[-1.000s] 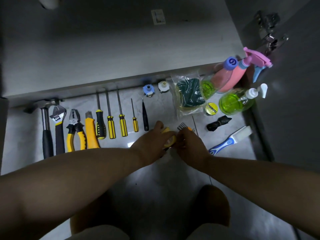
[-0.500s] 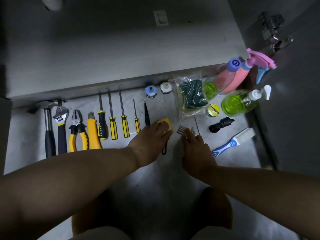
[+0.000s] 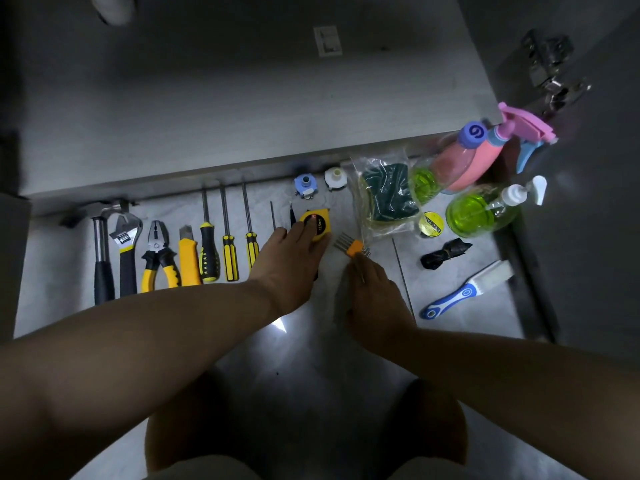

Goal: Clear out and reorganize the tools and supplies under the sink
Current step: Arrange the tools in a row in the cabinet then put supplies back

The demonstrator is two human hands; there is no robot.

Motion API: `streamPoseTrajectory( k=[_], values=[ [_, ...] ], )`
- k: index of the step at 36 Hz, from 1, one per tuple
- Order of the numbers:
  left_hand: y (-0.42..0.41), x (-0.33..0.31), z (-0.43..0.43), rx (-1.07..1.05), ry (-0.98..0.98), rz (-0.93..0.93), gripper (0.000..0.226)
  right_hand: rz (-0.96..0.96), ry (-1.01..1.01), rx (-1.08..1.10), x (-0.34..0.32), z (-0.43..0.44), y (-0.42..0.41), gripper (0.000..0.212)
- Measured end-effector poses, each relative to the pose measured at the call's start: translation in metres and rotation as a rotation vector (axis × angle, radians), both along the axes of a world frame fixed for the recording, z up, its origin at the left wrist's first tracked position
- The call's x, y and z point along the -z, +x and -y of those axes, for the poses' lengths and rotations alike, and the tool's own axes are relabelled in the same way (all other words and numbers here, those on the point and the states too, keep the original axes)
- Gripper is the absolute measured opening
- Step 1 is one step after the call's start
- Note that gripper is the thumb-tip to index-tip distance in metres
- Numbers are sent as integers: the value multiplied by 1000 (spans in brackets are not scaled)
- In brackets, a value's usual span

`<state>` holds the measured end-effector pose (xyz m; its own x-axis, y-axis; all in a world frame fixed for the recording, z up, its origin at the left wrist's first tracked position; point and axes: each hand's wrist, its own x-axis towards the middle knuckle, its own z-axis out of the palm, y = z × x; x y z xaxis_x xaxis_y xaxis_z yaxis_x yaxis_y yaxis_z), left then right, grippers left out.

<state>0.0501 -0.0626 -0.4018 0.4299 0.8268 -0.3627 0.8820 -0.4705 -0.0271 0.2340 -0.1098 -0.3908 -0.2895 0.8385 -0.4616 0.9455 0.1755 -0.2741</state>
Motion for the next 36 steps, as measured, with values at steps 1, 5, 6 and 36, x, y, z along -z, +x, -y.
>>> streamPoseTrajectory(
  k=[1,5,6,36],
  values=[
    [-1,0,0,-12,-3,4,77,-2,-9,-2,0,1,0,74],
    [-3,1,-2,-31,-17,12,82,-17,-33,29,0,-4,-9,76],
    [-3,2,-2,-30,-16,10,83,-13,-37,30,0,-7,-12,80],
    [-93,-227,3,-231,-501,42,50,200,-176,-250,-227,-48,-51,41]
  ],
)
